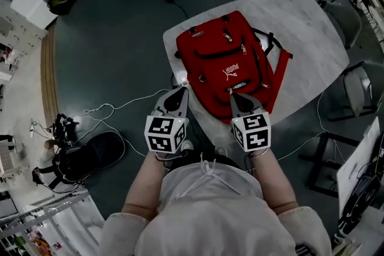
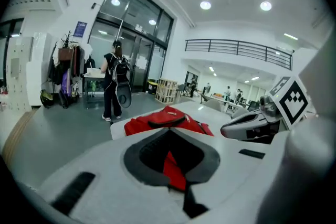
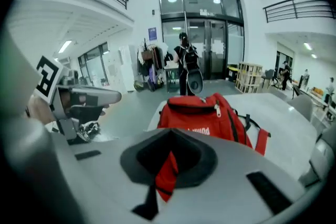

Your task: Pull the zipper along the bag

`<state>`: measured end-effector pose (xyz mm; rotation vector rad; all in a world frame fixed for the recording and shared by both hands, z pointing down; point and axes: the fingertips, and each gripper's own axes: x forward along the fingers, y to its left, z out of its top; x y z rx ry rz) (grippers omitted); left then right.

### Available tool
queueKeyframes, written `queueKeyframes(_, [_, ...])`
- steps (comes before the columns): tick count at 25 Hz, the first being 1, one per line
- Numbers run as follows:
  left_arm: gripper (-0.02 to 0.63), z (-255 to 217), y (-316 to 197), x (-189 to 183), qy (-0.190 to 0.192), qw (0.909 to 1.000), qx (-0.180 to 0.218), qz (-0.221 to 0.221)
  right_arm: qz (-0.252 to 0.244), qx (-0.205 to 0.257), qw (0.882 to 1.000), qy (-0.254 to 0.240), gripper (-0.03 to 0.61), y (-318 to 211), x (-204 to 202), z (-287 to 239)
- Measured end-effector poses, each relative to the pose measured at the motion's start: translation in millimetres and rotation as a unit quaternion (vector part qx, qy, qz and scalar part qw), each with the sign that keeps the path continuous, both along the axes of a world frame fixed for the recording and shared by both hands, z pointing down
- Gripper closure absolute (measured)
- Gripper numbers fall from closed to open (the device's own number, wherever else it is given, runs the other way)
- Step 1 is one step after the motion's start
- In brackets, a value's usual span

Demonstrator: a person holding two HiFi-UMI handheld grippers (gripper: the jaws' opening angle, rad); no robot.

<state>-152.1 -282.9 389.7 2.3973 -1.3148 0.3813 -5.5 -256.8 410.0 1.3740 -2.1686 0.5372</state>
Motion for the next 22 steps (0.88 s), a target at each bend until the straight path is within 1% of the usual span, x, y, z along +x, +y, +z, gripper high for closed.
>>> queueKeyframes(2, [0.595,-25,4,4,0.021,0.9996,0.015,0.006,-0.017,0.040,0.999,-0.011,0.553,-2,-9,-31])
queueKeyframes(4, [0.595,-51,4,6,0.035,0.9985,0.041,0.008,-0.029,0.082,0.996,-0.015,0.554,-7,-15,-61])
queueKeyframes(8, [0.595,-96,10,10,0.038,0.9948,0.095,0.007,-0.027,0.163,0.986,-0.037,0.554,-10,-19,-115])
queueKeyframes(10, [0.594,-111,13,13,0.038,0.9928,0.113,0.009,-0.025,0.188,0.980,-0.054,0.554,-9,-21,-134])
queueKeyframes(13, [0.594,-127,14,14,0.036,0.9902,0.135,0.008,-0.033,0.202,0.976,-0.077,0.554,-8,-29,-149])
queueKeyframes(17, [0.594,-136,11,13,0.034,0.9885,0.148,0.004,-0.044,0.210,0.974,-0.073,0.554,-9,-37,-151])
queueKeyframes(22, [0.594,-140,9,18,0.032,0.9878,0.152,0.001,-0.034,0.217,0.973,-0.075,0.554,-13,-30,-151])
